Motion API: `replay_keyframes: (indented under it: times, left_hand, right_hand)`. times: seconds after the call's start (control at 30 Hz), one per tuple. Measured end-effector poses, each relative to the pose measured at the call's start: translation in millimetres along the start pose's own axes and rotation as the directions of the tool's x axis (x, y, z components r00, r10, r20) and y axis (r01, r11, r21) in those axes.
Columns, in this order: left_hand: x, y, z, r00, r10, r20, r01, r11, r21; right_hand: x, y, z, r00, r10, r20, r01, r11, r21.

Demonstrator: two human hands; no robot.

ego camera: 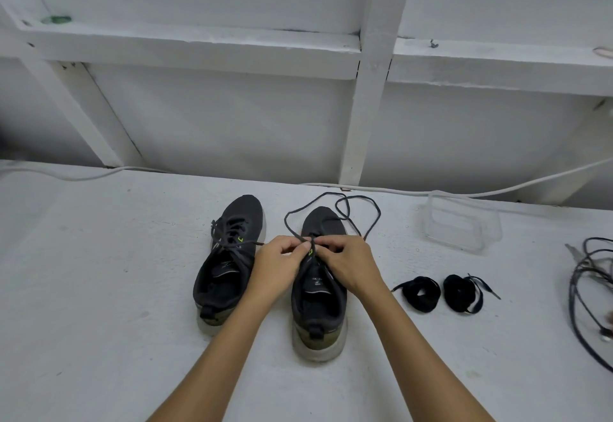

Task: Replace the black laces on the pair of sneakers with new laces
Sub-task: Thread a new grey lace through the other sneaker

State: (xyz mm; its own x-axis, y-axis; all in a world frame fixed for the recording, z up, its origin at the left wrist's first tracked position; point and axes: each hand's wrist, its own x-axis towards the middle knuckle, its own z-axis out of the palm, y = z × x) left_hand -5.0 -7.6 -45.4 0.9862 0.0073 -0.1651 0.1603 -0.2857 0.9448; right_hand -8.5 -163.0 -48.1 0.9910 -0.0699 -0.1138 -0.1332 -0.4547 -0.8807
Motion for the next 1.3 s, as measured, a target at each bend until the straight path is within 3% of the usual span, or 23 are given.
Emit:
replay_keyframes:
  times: [0.13,0.2,0.27,0.33,0.37,0.43,0.5,0.57,0.67,0.8,0.87,0.93,1.0,1.07,1.13,1.2,1.3]
  left_hand:
    - [-13.9,1.5,-5.8,0.983,0.006,0.181,0.012,0.995,-0.101]
    - [-20.0,-3.1,-4.1,0.975,0.064,0.214,-0.071,0.997,0.029]
    - [-24.6,-6.3,1.7,0.983,0.149,0.105,-0.167,0.967,0.191]
    - [-30.6,-4.9,5.5,0.992,0.124,-0.011,-0.12,0.973,0.198]
    - [-32.6,-5.1,6.3,0.995,0.088,-0.036,-0.08,0.981,0.178]
    - [-31.6,-5.7,5.7,0.999,0.029,-0.042,-0.024,0.993,0.113]
    - [-29.5,-0.8,4.6,0.998,-0.054,0.032,0.054,0.999,0.007]
    - [-25.3,9.0,5.0,0.98,-0.116,0.164,0.138,0.982,-0.13]
    - [-13.3,22.4,4.5,0.943,-0.173,0.285,0.277,0.883,-0.379]
    - [5.5,27.7,-4.5,0.928,-0.211,0.308,0.359,0.729,-0.583]
    - [11.7,29.0,-10.8,0.952,-0.183,0.245,0.304,0.645,-0.701]
    - [11.6,31.4,-17.8,0.989,-0.145,0.044,0.131,0.674,-0.727]
    - [2.4,31.9,-24.4,0.978,-0.122,-0.171,-0.015,0.772,-0.636]
    - [-9.0,27.9,-26.5,0.963,-0.125,-0.238,0.002,0.888,-0.459]
    - [-16.5,17.4,-21.3,0.984,-0.132,-0.118,0.101,0.967,-0.233]
    - [-21.5,9.4,-12.8,0.982,-0.186,0.038,0.188,0.98,-0.06]
    - [-27.6,7.5,1.8,0.977,-0.203,0.062,0.204,0.979,0.0]
  right_hand:
    - [0.7,2.5,-0.3,1.0,-0.004,0.011,0.004,1.0,-0.031]
    - [-0.4,3.0,-1.7,0.999,-0.02,0.031,0.021,0.999,-0.034]
    - [-2.5,2.7,-5.2,0.998,-0.012,0.058,0.013,1.0,-0.011]
    - [-5.9,1.8,-11.5,0.994,0.054,0.098,-0.072,0.978,0.196]
    - [-8.6,1.9,-15.9,0.987,0.102,0.127,-0.143,0.918,0.37]
    - [-14.3,4.4,-24.4,0.97,0.153,0.189,-0.242,0.668,0.704]
    - [-18.2,7.5,-29.1,0.962,0.177,0.208,-0.267,0.46,0.847]
    - [-19.0,10.5,-27.1,0.954,0.207,0.218,-0.287,0.407,0.867]
    - [-15.4,12.8,-20.6,0.945,0.234,0.231,-0.317,0.463,0.828]
    - [-13.1,4.7,-20.7,0.952,0.228,0.202,-0.305,0.701,0.645]
    - [-14.1,0.3,-22.1,0.959,0.225,0.174,-0.284,0.783,0.554]
    - [-16.1,-3.2,-21.8,0.967,0.208,0.145,-0.253,0.844,0.472]
    - [-18.5,-5.7,-19.6,0.979,0.176,0.107,-0.204,0.903,0.379]
    - [-18.2,-7.9,-18.5,0.989,0.132,0.071,-0.145,0.962,0.231]
    - [-16.2,-8.7,-19.5,0.994,0.103,0.034,-0.105,0.992,0.072]
    - [-14.1,-9.7,-22.1,0.996,0.082,0.014,-0.082,0.995,-0.052]
    - [-11.7,-12.5,-22.9,0.998,0.049,0.027,-0.042,0.979,-0.199]
